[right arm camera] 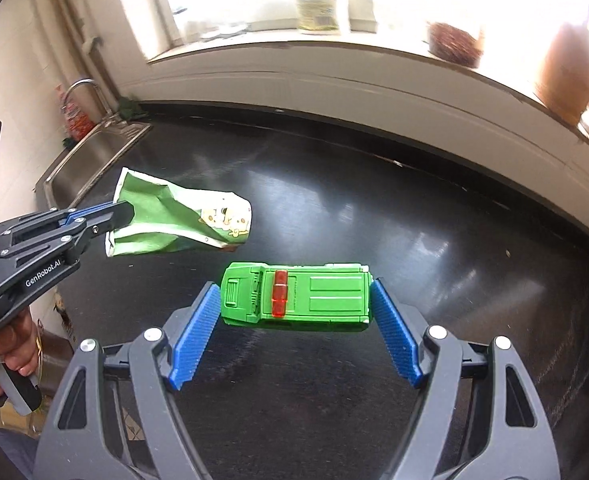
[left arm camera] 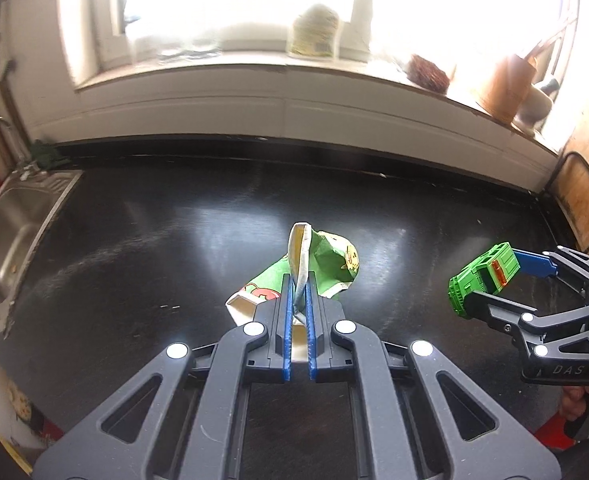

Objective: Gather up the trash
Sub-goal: 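Carry the green bag and toy car to the floor bin and open both tools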

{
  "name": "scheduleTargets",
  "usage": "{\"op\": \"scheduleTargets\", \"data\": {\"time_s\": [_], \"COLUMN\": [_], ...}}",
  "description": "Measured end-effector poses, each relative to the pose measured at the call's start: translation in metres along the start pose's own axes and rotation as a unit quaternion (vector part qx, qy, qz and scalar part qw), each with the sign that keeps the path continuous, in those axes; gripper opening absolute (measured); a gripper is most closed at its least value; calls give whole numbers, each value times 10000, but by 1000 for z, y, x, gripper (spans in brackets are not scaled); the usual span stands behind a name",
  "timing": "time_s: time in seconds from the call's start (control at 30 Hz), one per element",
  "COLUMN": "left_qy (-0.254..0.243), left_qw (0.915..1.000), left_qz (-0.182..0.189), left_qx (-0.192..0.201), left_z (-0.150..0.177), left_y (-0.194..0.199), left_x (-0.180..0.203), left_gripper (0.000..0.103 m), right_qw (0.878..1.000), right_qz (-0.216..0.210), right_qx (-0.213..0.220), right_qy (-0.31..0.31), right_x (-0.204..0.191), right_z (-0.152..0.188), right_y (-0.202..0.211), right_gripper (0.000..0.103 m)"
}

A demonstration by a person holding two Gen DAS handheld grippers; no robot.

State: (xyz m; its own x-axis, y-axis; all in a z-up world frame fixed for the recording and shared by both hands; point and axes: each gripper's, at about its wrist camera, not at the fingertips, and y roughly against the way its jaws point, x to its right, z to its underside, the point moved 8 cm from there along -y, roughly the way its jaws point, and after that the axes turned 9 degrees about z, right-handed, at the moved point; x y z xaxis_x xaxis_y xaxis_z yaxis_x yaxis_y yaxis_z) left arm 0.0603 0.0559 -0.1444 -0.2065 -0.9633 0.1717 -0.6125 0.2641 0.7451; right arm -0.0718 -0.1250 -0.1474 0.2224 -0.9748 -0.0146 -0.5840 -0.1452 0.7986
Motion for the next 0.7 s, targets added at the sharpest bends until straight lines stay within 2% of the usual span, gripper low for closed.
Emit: {"op": "scheduleTargets", "data": {"time_s": [0.13, 0.2, 0.33, 0.43, 0.53, 0.63, 0.67, 0.7], "left_qy": [199, 378, 830, 1300, 1855, 2417, 2649, 2771], "left_qw": [9990, 9967, 9882, 9759, 9579, 9355, 9252, 9196], "left_qz": [-362, -636, -1188, -1669, -2130, -2537, -2684, -2756], "left_qx": [196, 347, 493, 536, 519, 464, 433, 406], "left_z": [6, 15, 43, 78, 122, 172, 193, 205], "left_y": [30, 53, 96, 133, 169, 202, 214, 220], "left_x": [-28, -49, -92, -129, -164, -195, -206, -212], "left_gripper": [5, 5, 5, 5, 5, 5, 5, 5], "right_qw": [9986, 9957, 9855, 9714, 9515, 9254, 9165, 9081], "right_qz": [-314, -565, -1052, -1491, -1961, -2417, -2544, -2653], "right_qx": [100, 109, 107, 51, -41, -166, -233, -299], "right_qy": [406, 722, 1329, 1845, 2369, 2915, 3080, 3227], "right_x": [-43, -77, -144, -206, -270, -337, -357, -376], "right_z": [-13, -17, -22, -18, -7, 15, 24, 33], "right_y": [3, 3, 4, 6, 11, 18, 20, 21], "right_gripper": [75, 75, 75, 75, 75, 75, 75, 75]}}
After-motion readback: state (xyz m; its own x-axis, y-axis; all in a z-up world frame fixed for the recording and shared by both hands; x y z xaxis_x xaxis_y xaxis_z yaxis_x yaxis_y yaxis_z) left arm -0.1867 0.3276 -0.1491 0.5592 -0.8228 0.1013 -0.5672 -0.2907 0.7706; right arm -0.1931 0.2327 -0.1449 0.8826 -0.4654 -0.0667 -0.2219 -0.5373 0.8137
